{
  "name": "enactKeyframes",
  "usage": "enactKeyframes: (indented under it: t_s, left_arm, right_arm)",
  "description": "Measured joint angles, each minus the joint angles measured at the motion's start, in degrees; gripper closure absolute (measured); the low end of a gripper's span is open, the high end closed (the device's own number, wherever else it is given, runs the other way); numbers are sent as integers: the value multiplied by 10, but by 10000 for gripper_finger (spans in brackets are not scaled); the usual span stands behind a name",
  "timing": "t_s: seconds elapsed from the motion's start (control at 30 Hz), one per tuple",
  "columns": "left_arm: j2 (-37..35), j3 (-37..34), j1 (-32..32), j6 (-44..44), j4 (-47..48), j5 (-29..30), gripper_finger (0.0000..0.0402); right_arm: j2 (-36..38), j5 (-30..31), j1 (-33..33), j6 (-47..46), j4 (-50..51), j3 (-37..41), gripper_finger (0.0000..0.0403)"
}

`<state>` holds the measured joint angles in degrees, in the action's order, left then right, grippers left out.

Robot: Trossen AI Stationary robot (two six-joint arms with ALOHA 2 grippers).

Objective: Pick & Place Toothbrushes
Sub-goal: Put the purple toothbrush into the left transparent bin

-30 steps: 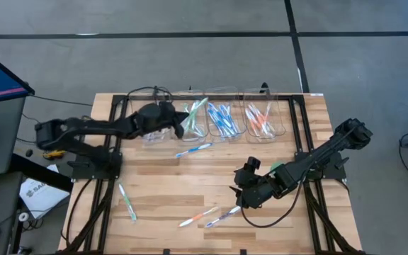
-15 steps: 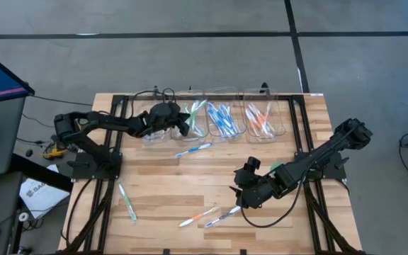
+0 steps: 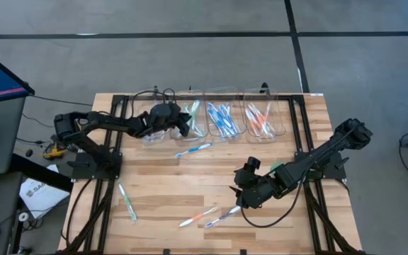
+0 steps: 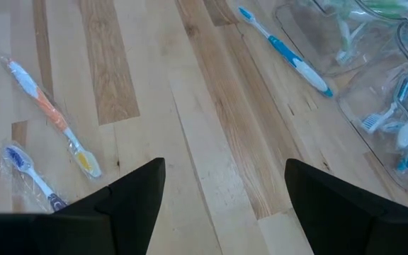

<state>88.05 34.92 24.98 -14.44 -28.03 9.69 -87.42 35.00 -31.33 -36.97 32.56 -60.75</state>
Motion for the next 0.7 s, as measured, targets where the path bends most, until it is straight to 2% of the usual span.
enactKeyframes:
  t_s: [0.13, 0.37, 0.47, 0.7]
  left_arm:
    - [-4, 0, -7, 0, 1, 0, 310]
    - [-40, 0, -32, 0, 9, -74, 304]
    - [-63, 0, -59, 21, 13, -85, 304]
    - [-123, 0, -154, 118, 11, -86, 304]
  right_arm:
    - [0, 0, -2, -1, 0, 0, 117]
    - [0, -5, -2, -15, 0, 0, 117]
    - [0, -5, -6, -12, -1, 0, 117]
    - [0, -5, -29, 76, -30, 0, 117]
